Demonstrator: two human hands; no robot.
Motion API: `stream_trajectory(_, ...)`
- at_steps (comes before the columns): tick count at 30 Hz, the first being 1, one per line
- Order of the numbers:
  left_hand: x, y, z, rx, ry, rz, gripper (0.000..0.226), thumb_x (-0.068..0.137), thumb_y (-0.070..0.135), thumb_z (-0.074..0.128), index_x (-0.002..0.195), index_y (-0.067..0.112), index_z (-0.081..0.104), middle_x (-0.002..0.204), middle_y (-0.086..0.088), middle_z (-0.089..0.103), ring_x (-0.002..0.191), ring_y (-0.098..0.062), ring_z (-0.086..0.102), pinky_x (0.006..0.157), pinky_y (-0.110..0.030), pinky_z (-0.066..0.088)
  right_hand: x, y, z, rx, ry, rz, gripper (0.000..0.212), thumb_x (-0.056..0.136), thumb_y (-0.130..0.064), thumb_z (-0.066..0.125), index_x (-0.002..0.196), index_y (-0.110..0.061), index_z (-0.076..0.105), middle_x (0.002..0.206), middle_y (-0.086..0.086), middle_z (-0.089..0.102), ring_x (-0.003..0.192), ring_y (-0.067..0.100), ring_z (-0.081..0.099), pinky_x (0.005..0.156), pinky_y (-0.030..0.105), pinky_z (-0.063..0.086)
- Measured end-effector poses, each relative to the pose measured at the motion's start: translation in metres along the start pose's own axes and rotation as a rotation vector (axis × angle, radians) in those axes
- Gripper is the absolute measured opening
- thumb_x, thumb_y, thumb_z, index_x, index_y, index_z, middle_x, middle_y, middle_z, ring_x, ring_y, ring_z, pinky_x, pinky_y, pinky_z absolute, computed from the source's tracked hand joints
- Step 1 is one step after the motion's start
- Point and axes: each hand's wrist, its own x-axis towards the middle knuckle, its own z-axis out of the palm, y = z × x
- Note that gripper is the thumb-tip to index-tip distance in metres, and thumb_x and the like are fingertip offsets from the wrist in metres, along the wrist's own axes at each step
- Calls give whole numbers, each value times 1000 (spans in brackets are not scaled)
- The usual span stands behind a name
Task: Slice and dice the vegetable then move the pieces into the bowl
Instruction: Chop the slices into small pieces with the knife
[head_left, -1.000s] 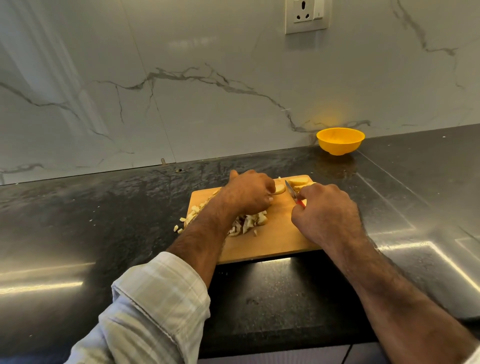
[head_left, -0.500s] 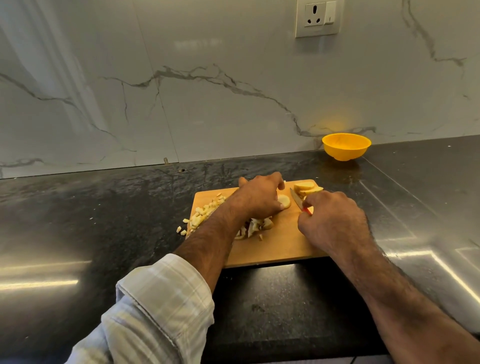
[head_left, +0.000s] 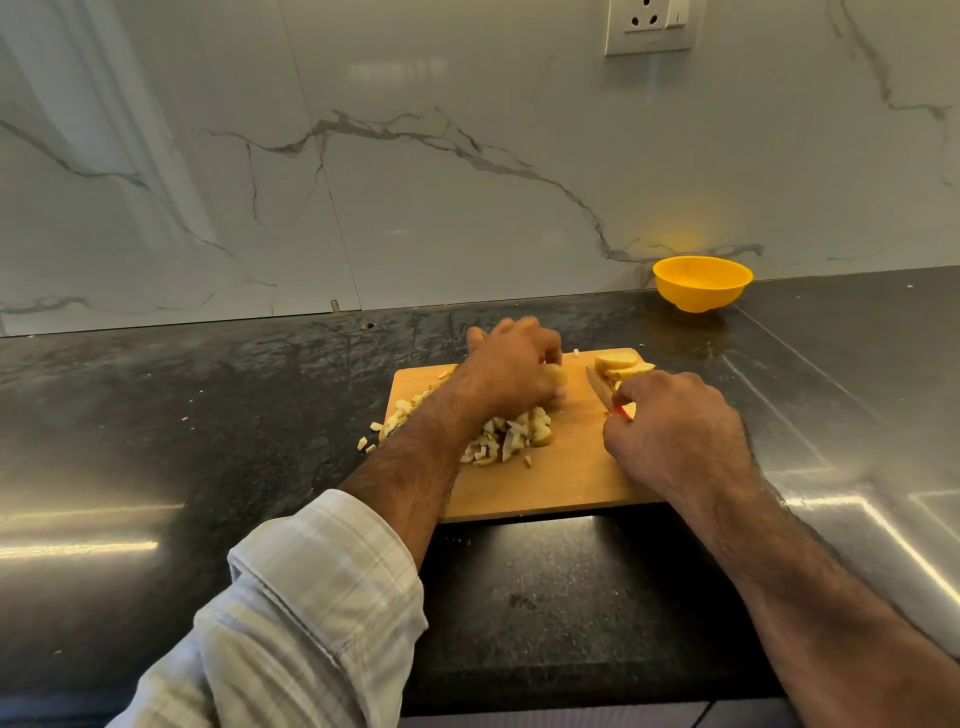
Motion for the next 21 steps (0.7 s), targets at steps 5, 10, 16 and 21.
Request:
stream_trajectory(5, 0, -6, 2, -314, 145, 77, 19, 95, 26, 79, 113, 20, 75, 92, 9, 71, 83, -6, 66, 80, -33, 57, -2, -1, -2, -2, -4, 2, 37, 93, -44, 64, 126, -29, 69, 121, 5, 66, 90, 20, 54, 71, 37, 49)
stream_trajectory(10, 0, 0, 11, -341, 59, 38, 22, 105, 23, 64, 123, 29, 54, 111, 2, 71, 98, -11, 68, 91, -39, 59, -3, 0, -2, -6, 6, 0, 36, 92, -43, 64, 125, -29, 69, 119, 5, 66, 90, 20, 53, 71, 36, 49)
stream_trajectory(16, 1, 0, 11, -130, 154, 10, 18, 101, 36, 70, 119, 34, 71, 115, 11, 65, 109, -11, 59, 110, -53, 42, 0, -1, 0, -5, -20, -2, 38, 93, -43, 66, 129, -32, 67, 125, 4, 65, 94, 19, 53, 75, 38, 52)
stream_trajectory(21, 0, 3, 11, -20, 86, -13, 34, 104, 30, 65, 137, 38, 61, 122, 11, 71, 122, -15, 60, 117, -55, 28, -1, 0, 6, -16, -4, -26, 34, 95, -47, 64, 125, -31, 66, 121, 3, 65, 96, 21, 56, 78, 39, 54)
